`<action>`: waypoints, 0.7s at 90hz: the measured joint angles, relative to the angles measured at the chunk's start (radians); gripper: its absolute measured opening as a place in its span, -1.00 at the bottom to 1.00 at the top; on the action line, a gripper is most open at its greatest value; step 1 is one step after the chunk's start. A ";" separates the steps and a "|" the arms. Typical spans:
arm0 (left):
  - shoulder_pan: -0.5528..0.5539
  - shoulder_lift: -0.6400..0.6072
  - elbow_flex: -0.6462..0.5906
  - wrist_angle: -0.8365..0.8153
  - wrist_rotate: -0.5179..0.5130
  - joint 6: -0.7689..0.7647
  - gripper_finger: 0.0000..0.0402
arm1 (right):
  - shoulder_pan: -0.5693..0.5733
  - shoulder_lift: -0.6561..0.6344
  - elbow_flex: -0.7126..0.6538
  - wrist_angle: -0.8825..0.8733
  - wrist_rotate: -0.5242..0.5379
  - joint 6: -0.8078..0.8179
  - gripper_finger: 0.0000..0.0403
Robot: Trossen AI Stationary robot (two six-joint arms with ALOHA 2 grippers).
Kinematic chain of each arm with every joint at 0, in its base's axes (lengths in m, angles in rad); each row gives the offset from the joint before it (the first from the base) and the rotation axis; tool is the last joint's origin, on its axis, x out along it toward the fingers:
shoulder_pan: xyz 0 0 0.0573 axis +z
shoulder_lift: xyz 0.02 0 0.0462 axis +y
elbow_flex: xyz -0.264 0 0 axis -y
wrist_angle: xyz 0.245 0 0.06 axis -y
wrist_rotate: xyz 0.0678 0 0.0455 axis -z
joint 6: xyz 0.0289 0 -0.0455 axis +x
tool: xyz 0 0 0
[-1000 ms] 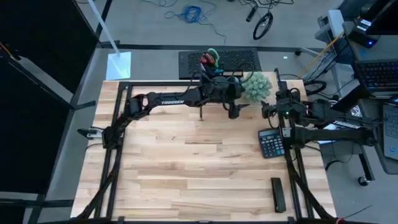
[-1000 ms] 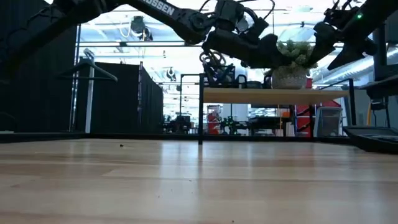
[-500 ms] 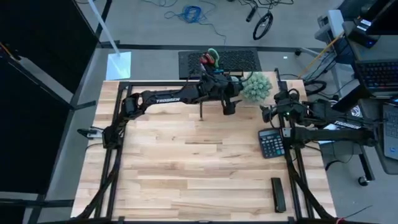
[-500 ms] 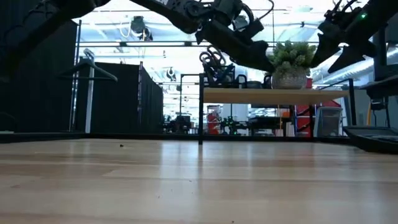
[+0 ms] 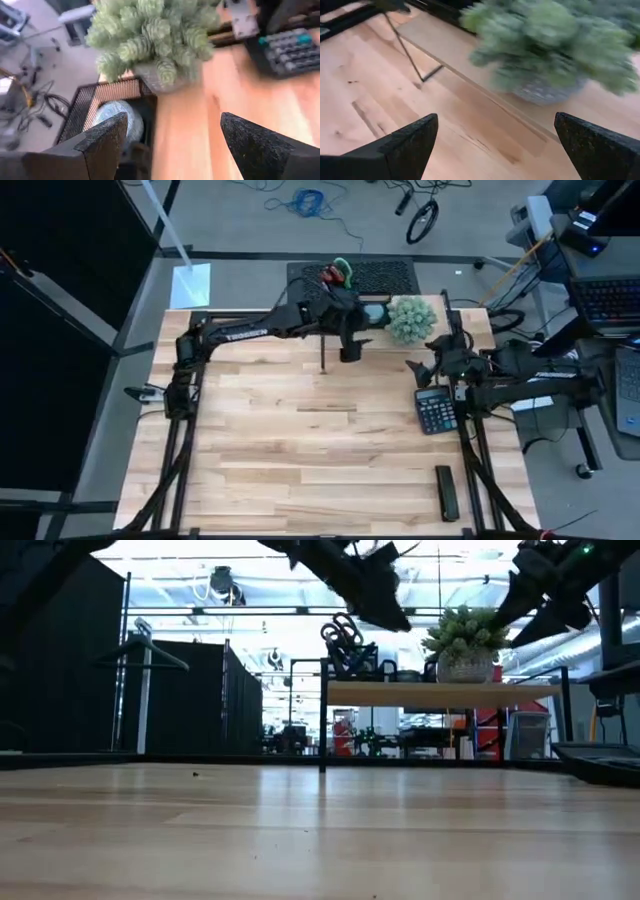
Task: Pick and place office supplies into organizer
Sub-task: Put the gray patterned vase plant on the wooden shelf
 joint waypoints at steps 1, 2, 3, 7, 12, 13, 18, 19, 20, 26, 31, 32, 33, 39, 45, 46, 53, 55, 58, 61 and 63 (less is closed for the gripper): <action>0.002 -0.005 0.000 -0.008 0.005 0.000 0.54 | 0.007 0.005 -0.006 0.011 0.007 0.000 0.91; 0.005 -0.010 0.000 -0.019 0.010 0.000 0.54 | 0.015 0.009 -0.012 0.022 0.014 0.000 0.91; 0.008 -0.015 -0.001 -0.032 0.015 0.000 0.54 | 0.022 0.015 -0.020 0.035 0.021 0.001 0.91; 0.022 -0.024 -0.003 -0.072 0.034 0.001 0.54 | 0.051 0.031 -0.052 0.101 0.049 0.005 0.91; 0.044 -0.025 -0.006 -0.069 0.054 0.001 0.54 | 0.085 0.047 -0.100 0.192 0.083 0.013 0.91; 0.049 -0.026 -0.009 -0.068 0.060 0.001 0.54 | 0.091 0.051 -0.111 0.209 0.092 0.014 0.91; 0.077 -0.038 -0.032 -0.074 0.093 -0.006 0.54 | 0.114 0.071 -0.162 0.311 0.148 0.014 0.91; 0.083 -0.042 -0.038 -0.078 0.101 -0.010 0.54 | 0.117 0.075 -0.172 0.336 0.161 0.012 0.91; 0.088 -0.045 -0.044 -0.082 0.108 -0.015 0.54 | 0.121 0.078 -0.181 0.360 0.174 0.010 0.91; 0.114 -0.056 -0.075 -0.065 0.149 -0.028 0.54 | 0.131 0.100 -0.234 0.478 0.233 -0.014 0.91; 0.132 -0.071 -0.108 -0.058 0.157 -0.031 0.54 | 0.129 0.123 -0.265 0.581 0.257 -0.046 0.91; 0.135 -0.075 -0.115 -0.066 0.157 -0.033 0.54 | 0.128 0.128 -0.270 0.602 0.262 -0.053 0.91; 0.137 -0.078 -0.122 -0.073 0.159 -0.034 0.54 | 0.127 0.132 -0.274 0.621 0.267 -0.060 0.91; 0.144 -0.081 -0.148 -0.066 0.165 -0.036 0.54 | 0.118 0.159 -0.296 0.715 0.288 -0.099 0.91; 0.146 -0.099 -0.183 -0.073 0.165 -0.037 0.54 | 0.103 0.193 -0.303 0.789 0.300 -0.144 0.91; 0.147 -0.104 -0.190 -0.078 0.165 -0.037 0.54 | 0.100 0.198 -0.304 0.800 0.300 -0.153 0.91; 0.146 -0.138 -0.243 -0.019 0.167 -0.036 0.54 | 0.075 0.237 -0.305 0.859 0.300 -0.203 0.91; 0.146 -0.153 -0.266 -0.001 0.166 -0.038 0.54 | 0.068 0.249 -0.305 0.878 0.300 -0.215 0.91; 0.145 -0.175 -0.302 0.013 0.167 -0.048 0.54 | 0.058 0.265 -0.305 0.898 0.300 -0.228 0.91; 0.142 -0.196 -0.339 0.045 0.167 -0.057 0.54 | 0.049 0.280 -0.305 0.914 0.300 -0.242 0.91; 0.142 -0.211 -0.364 0.074 0.167 -0.064 0.54 | 0.043 0.289 -0.305 0.924 0.300 -0.247 0.91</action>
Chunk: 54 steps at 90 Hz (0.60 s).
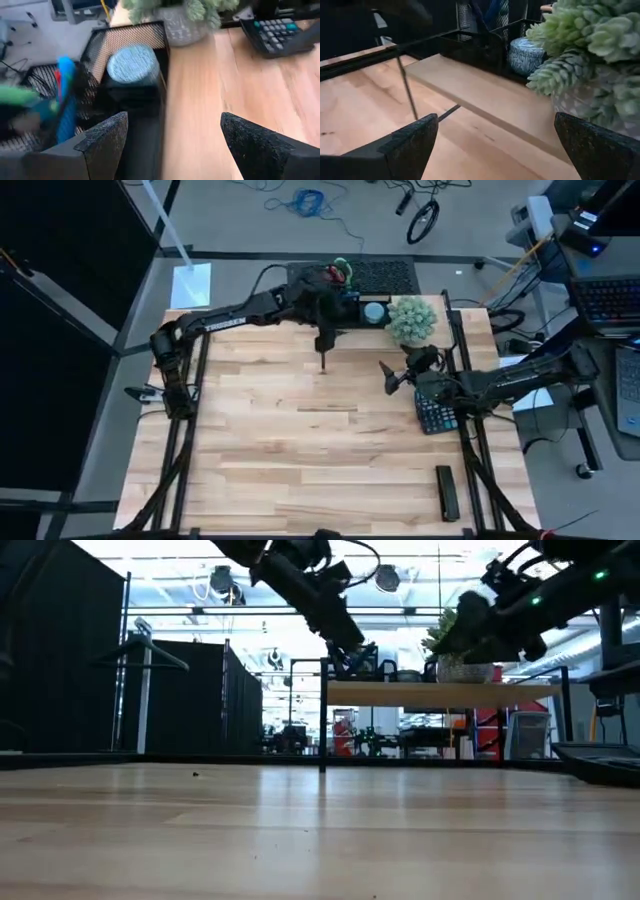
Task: Pick and place office supplies into organizer
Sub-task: Put the gray patterned vase plant on the wooden shelf
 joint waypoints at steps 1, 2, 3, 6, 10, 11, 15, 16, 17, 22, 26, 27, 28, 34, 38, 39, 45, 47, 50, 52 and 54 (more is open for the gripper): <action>0.000 -0.007 -0.014 0.013 0.000 -0.005 0.54 | -0.003 0.004 0.000 0.005 0.000 -0.003 0.91; -0.001 -0.015 -0.027 0.024 0.000 -0.008 0.54 | -0.007 0.008 0.000 0.009 0.000 -0.004 0.91; -0.001 -0.022 -0.041 0.035 0.000 -0.012 0.54 | -0.010 0.012 0.000 0.014 0.000 -0.006 0.91; -0.002 -0.043 -0.078 0.072 0.000 -0.019 0.54 | -0.019 0.022 0.000 0.029 -0.001 -0.013 0.91; -0.003 -0.075 -0.121 0.113 0.001 -0.034 0.54 | -0.028 0.034 0.000 0.048 -0.006 -0.022 0.91; -0.003 -0.082 -0.131 0.120 0.001 -0.036 0.54 | -0.030 0.037 0.000 0.052 -0.006 -0.025 0.91; -0.006 -0.101 -0.156 0.140 0.002 -0.041 0.54 | -0.034 0.048 0.000 0.070 -0.006 -0.029 0.91; -0.008 -0.105 -0.160 0.149 0.003 -0.041 0.54 | -0.034 0.050 0.000 0.075 -0.007 -0.029 0.91; -0.008 -0.110 -0.164 0.158 0.003 -0.042 0.54 | -0.034 0.052 0.000 0.079 -0.007 -0.030 0.91; -0.008 -0.126 -0.181 0.159 0.002 -0.043 0.54 | -0.034 0.064 0.000 0.096 -0.007 -0.034 0.91; -0.009 -0.127 -0.182 0.158 0.002 -0.043 0.54 | -0.034 0.074 0.000 0.116 -0.009 -0.040 0.91; -0.009 -0.127 -0.182 0.161 0.002 -0.043 0.54 | -0.034 0.077 0.000 0.120 -0.009 -0.041 0.91; -0.009 -0.127 -0.182 0.164 0.002 -0.043 0.54 | -0.034 0.081 0.000 0.124 -0.009 -0.043 0.91; -0.011 -0.126 -0.183 0.154 0.001 -0.043 0.54 | -0.037 0.102 0.000 0.157 -0.009 -0.048 0.91; -0.011 -0.126 -0.183 0.159 0.000 -0.042 0.54 | -0.041 0.119 0.000 0.170 -0.009 -0.048 0.91; -0.012 -0.126 -0.183 0.160 -0.001 -0.042 0.54 | -0.043 0.122 0.000 0.173 -0.009 -0.049 0.91; -0.014 -0.126 -0.183 0.160 -0.001 -0.042 0.54 | -0.060 0.139 0.000 0.185 -0.009 -0.054 0.91; -0.015 -0.126 -0.183 0.160 -0.001 -0.042 0.54 | -0.068 0.143 0.000 0.188 -0.008 -0.056 0.91; -0.016 -0.126 -0.183 0.159 -0.002 -0.043 0.54 | -0.080 0.148 0.000 0.196 -0.008 -0.056 0.91; -0.017 -0.125 -0.183 0.158 -0.002 -0.042 0.54 | -0.088 0.150 0.000 0.198 -0.009 -0.056 0.91; -0.018 -0.125 -0.183 0.158 -0.002 -0.042 0.54 | -0.095 0.151 0.000 0.197 -0.009 -0.057 0.91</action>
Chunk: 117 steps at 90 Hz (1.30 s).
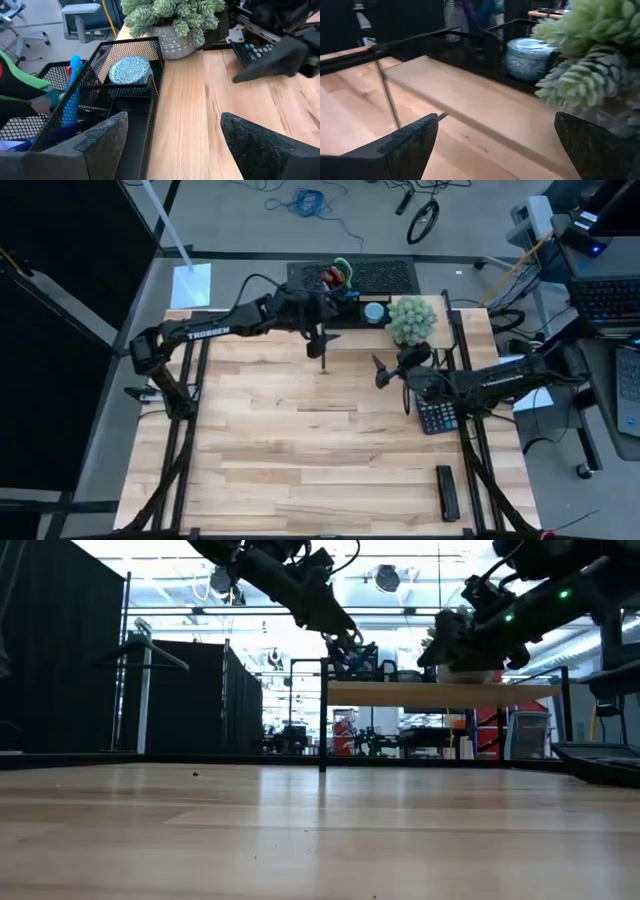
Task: Pick and place office supplies into organizer
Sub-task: Put the gray patterned vase plant on the wooden shelf
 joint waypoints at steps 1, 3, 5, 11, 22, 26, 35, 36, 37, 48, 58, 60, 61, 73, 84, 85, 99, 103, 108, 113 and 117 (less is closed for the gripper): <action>-0.001 0.000 0.000 0.000 0.000 0.000 0.54 | -0.003 0.001 0.000 0.000 -0.002 0.000 0.91; -0.002 0.000 0.000 0.001 0.000 0.000 0.54 | -0.009 0.002 0.000 0.005 -0.003 -0.001 0.91; -0.002 0.000 0.000 0.001 0.000 0.000 0.54 | -0.016 0.003 0.000 0.008 -0.006 -0.003 0.91; -0.004 0.000 0.000 0.000 0.000 0.000 0.54 | -0.032 0.003 0.000 0.019 -0.024 -0.018 0.91; -0.005 0.000 0.000 -0.003 -0.001 0.000 0.54 | -0.045 0.003 0.000 0.028 -0.026 -0.034 0.91; -0.006 0.000 0.000 -0.002 -0.001 0.000 0.54 | -0.048 0.003 0.000 0.027 -0.027 -0.040 0.91; -0.006 0.000 0.000 -0.003 -0.001 0.000 0.54 | -0.048 0.003 0.000 0.023 -0.023 -0.048 0.91; -0.006 0.000 0.000 -0.003 -0.001 0.000 0.54 | -0.048 0.003 0.000 0.021 -0.022 -0.048 0.91; -0.006 0.000 0.000 -0.003 -0.001 0.000 0.54 | -0.048 0.003 0.000 0.020 -0.020 -0.049 0.91; -0.006 0.000 0.000 -0.004 -0.001 0.001 0.54 | -0.048 0.003 0.000 -0.005 0.007 -0.050 0.91; -0.006 0.000 0.000 -0.010 -0.001 0.003 0.54 | -0.053 0.003 0.000 -0.018 0.011 -0.047 0.91; -0.006 0.000 0.000 -0.011 -0.001 0.004 0.54 | -0.055 0.003 0.000 -0.019 0.011 -0.047 0.91; -0.006 0.000 0.000 -0.012 -0.001 0.004 0.54 | -0.056 0.003 0.000 -0.020 0.012 -0.047 0.91; -0.006 0.000 0.000 -0.018 -0.001 0.006 0.54 | -0.061 0.003 0.000 -0.044 0.041 -0.052 0.91; -0.006 0.001 0.000 -0.018 -0.001 0.006 0.54 | -0.061 0.003 0.000 -0.072 0.069 -0.055 0.91; -0.006 0.001 0.000 -0.018 -0.001 0.006 0.54 | -0.061 0.003 0.000 -0.073 0.069 -0.055 0.91; -0.006 0.001 0.000 -0.018 -0.001 0.006 0.54 | -0.061 0.003 0.000 -0.090 0.106 -0.046 0.91; -0.006 0.001 0.000 -0.018 -0.001 0.006 0.54 | -0.062 0.003 0.000 -0.095 0.123 -0.044 0.91; -0.006 0.001 0.000 -0.019 -0.001 0.006 0.54 | -0.061 0.003 0.000 -0.095 0.140 -0.043 0.91; -0.006 0.001 0.000 -0.019 -0.001 0.006 0.54 | -0.061 0.003 0.000 -0.096 0.154 -0.041 0.91; -0.006 0.001 0.000 -0.019 -0.001 0.006 0.54 | -0.061 0.003 0.000 -0.101 0.167 -0.033 0.91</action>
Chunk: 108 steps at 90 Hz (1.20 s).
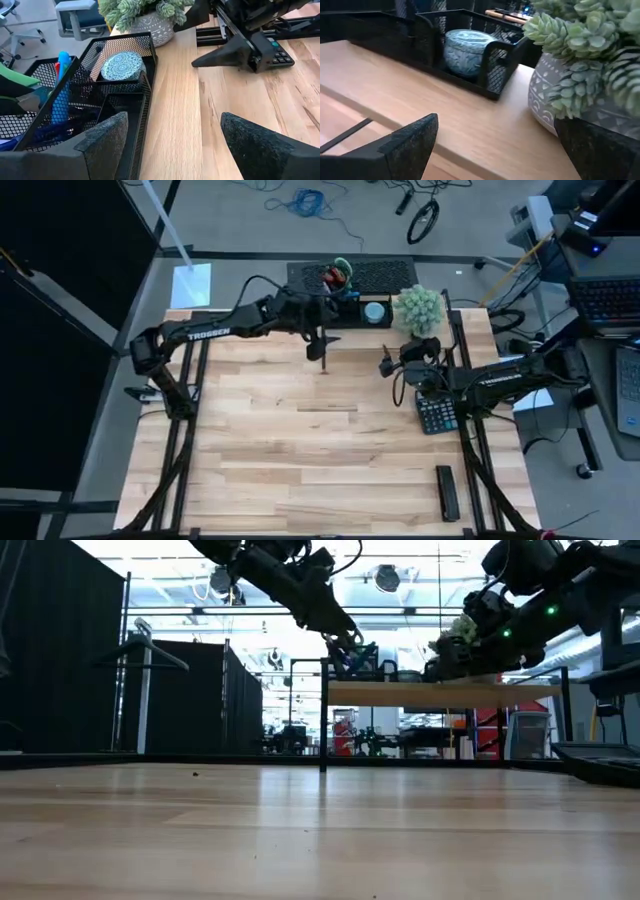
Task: Pick and place office supplies into organizer
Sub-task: Put the gray patterned vase plant on the wooden shelf
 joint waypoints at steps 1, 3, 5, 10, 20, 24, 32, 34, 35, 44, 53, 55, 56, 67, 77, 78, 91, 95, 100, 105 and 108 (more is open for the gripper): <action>0.000 0.000 0.000 0.000 0.000 0.000 0.54 | 0.000 0.000 0.000 -0.002 0.002 0.002 0.91; 0.000 0.000 0.000 0.000 0.000 0.000 0.54 | 0.000 0.000 0.000 -0.004 0.005 0.005 0.91; 0.000 0.000 0.000 0.000 0.000 0.000 0.54 | 0.000 0.000 0.000 -0.006 0.006 0.009 0.91; 0.000 0.000 0.000 0.000 0.000 0.000 0.54 | 0.000 0.000 0.000 -0.009 0.005 0.022 0.91; 0.000 0.000 0.000 0.000 0.000 0.000 0.54 | 0.003 0.000 0.000 -0.007 -0.002 0.028 0.91; 0.000 0.000 0.000 0.000 0.000 0.000 0.54 | 0.010 0.000 0.000 -0.003 -0.009 0.033 0.91; 0.000 0.000 0.000 0.000 0.000 0.000 0.54 | 0.023 0.000 0.000 0.009 -0.054 0.050 0.91; 0.000 0.000 0.000 0.000 0.000 0.000 0.54 | 0.027 0.000 0.000 0.013 -0.070 0.052 0.91; 0.000 0.000 0.000 0.000 0.000 0.000 0.54 | 0.028 0.000 0.000 0.015 -0.077 0.053 0.91; 0.000 0.000 0.000 0.000 0.000 0.000 0.54 | 0.036 0.000 0.000 0.034 -0.133 0.060 0.91; 0.000 0.000 0.000 0.000 0.000 0.001 0.54 | 0.025 0.000 0.000 0.042 -0.158 0.058 0.91; 0.000 0.000 0.000 0.000 0.000 0.001 0.54 | 0.020 0.000 0.000 0.045 -0.162 0.053 0.91; 0.000 0.000 0.000 0.000 0.000 0.001 0.54 | 0.017 0.000 0.000 0.047 -0.163 0.050 0.91; 0.000 0.000 0.000 0.001 -0.001 0.002 0.54 | -0.026 0.002 0.000 0.062 -0.168 0.034 0.91; 0.000 0.000 0.000 0.001 -0.001 0.002 0.54 | -0.064 0.003 0.000 0.075 -0.188 0.014 0.91; 0.000 0.000 0.000 0.001 -0.001 0.002 0.54 | -0.067 0.003 0.000 0.076 -0.191 0.011 0.91; 0.000 0.000 0.000 0.001 0.000 0.002 0.54 | -0.093 0.003 0.000 0.076 -0.193 -0.016 0.91; 0.000 0.000 0.000 0.001 0.000 0.002 0.54 | -0.096 0.003 0.000 0.076 -0.193 -0.019 0.91; 0.000 0.000 0.000 0.001 -0.001 0.002 0.54 | -0.099 0.003 0.000 0.076 -0.193 -0.027 0.91; 0.000 0.000 0.000 0.000 0.000 0.002 0.54 | -0.099 0.003 0.000 0.075 -0.186 -0.038 0.91; 0.000 0.000 0.000 0.000 0.000 0.002 0.54 | -0.099 0.003 0.000 0.073 -0.177 -0.044 0.91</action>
